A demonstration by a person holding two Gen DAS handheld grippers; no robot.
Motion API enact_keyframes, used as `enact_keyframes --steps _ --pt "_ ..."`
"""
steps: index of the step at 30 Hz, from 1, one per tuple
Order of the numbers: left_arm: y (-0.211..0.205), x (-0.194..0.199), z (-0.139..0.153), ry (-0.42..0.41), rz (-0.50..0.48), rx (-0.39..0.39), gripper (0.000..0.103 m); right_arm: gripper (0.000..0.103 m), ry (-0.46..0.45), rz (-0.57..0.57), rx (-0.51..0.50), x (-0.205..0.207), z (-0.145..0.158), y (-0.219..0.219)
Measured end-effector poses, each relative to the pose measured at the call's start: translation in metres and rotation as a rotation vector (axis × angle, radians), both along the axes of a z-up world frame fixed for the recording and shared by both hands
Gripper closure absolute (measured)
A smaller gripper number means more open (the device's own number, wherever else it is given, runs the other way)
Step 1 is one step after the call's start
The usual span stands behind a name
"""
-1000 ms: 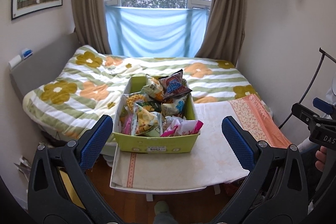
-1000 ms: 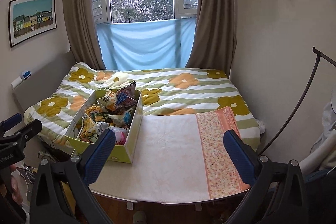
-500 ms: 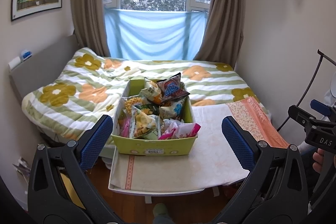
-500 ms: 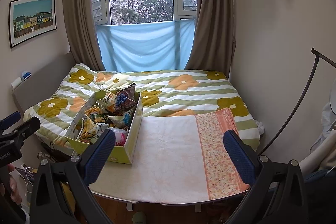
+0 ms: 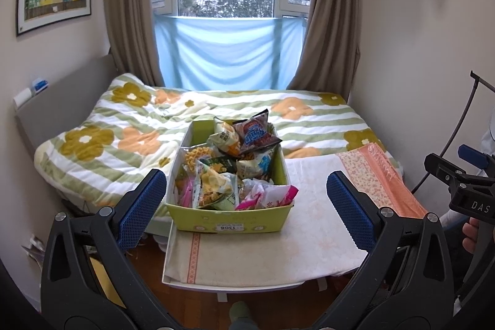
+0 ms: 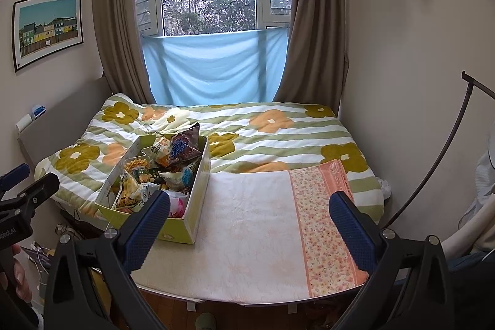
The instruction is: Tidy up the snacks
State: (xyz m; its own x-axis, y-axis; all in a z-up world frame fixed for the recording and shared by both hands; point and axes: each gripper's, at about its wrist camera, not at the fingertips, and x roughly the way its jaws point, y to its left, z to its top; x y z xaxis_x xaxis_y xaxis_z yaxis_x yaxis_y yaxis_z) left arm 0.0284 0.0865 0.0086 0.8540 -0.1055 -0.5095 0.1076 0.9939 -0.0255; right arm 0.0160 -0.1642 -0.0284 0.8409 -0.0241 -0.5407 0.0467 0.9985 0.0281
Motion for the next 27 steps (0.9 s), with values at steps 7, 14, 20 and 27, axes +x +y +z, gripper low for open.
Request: enact_keyframes --steps 7,14,20,27 --pt "-0.002 0.003 0.001 -0.011 0.004 0.01 0.0 0.001 -0.003 -0.012 0.002 0.006 0.002 0.002" --pt "-0.003 0.004 0.001 -0.014 0.0 0.006 0.0 0.001 -0.003 -0.013 0.001 0.007 0.002 0.002" --pt "-0.002 0.005 0.002 -0.016 0.009 0.001 0.0 0.001 -0.003 -0.013 0.0 0.007 0.002 0.002" --pt "0.003 0.001 0.002 -0.044 0.022 -0.005 0.0 0.001 0.005 -0.007 0.0 0.011 0.001 0.003"
